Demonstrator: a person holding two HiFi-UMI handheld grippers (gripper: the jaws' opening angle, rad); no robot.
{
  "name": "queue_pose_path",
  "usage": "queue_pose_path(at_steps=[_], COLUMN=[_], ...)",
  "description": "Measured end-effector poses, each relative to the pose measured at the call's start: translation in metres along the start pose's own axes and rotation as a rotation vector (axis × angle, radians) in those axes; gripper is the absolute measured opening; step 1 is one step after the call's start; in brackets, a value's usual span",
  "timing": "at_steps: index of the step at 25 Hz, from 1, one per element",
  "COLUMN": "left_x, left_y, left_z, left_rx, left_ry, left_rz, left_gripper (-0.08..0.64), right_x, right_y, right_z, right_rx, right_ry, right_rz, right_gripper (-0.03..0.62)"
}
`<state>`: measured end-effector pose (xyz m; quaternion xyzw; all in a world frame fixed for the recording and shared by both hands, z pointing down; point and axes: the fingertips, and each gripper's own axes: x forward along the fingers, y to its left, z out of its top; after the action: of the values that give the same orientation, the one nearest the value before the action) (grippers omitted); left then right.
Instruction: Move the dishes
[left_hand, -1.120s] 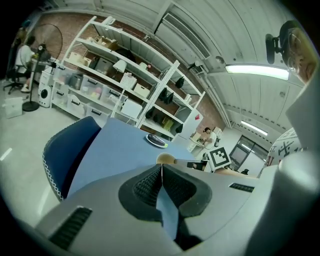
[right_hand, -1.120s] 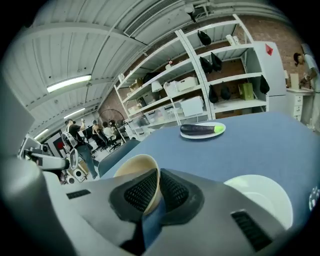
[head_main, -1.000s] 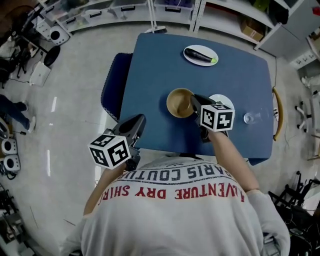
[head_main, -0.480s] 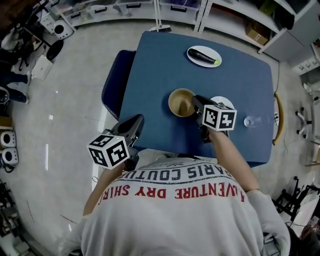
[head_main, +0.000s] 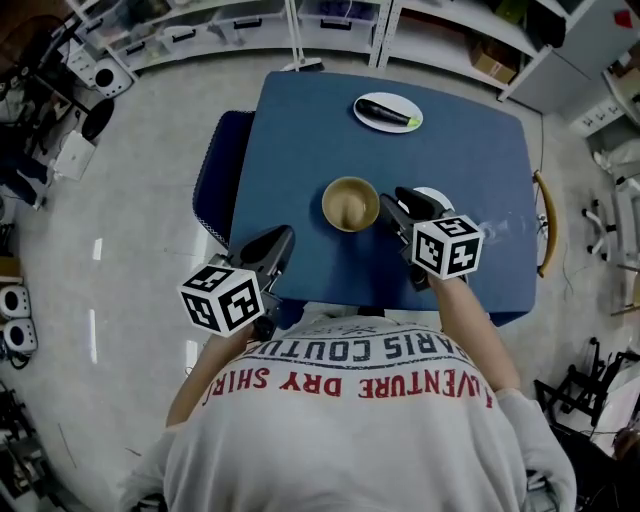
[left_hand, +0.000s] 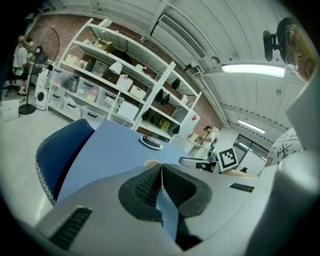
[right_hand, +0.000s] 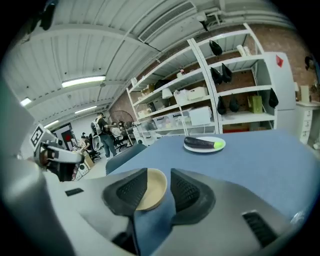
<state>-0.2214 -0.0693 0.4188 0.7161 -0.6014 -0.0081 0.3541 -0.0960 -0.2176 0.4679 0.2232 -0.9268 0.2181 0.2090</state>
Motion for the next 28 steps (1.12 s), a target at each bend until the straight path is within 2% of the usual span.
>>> queue_pose_path(at_steps=[5, 14, 17, 24, 28], left_x=[0.016, 0.025, 0.025, 0.021, 0.016], left_y=[-0.030, -0.083, -0.096, -0.119, -0.125], left_z=[0.006, 0.016, 0.013, 0.008, 0.010], left_rx=[0.041, 0.177, 0.216, 0.273, 0.285], left_ry=[0.011, 0.026, 0.041, 0.043, 0.032], left_rz=[-0.092, -0.252, -0.295, -0.359, -0.383], left_gripper=[0.029, 0.029, 0.029, 0.029, 0.029], right_x=[-0.045, -0.121, -0.137, -0.162, -0.160], right_y=[0.019, 0.060, 0.063, 0.068, 0.072], right_z=[0.014, 0.036, 0.036, 0.026, 0.023], right_rx=[-0.125, -0.230, -0.204, -0.065, -0.070], right_ry=[-0.053, -0.218, -0.275, -0.366, -0.363], right_rz=[0.042, 0.039, -0.008, 0.038, 0.038], right_gripper=[0.140, 0.056, 0.031, 0.023, 0.023])
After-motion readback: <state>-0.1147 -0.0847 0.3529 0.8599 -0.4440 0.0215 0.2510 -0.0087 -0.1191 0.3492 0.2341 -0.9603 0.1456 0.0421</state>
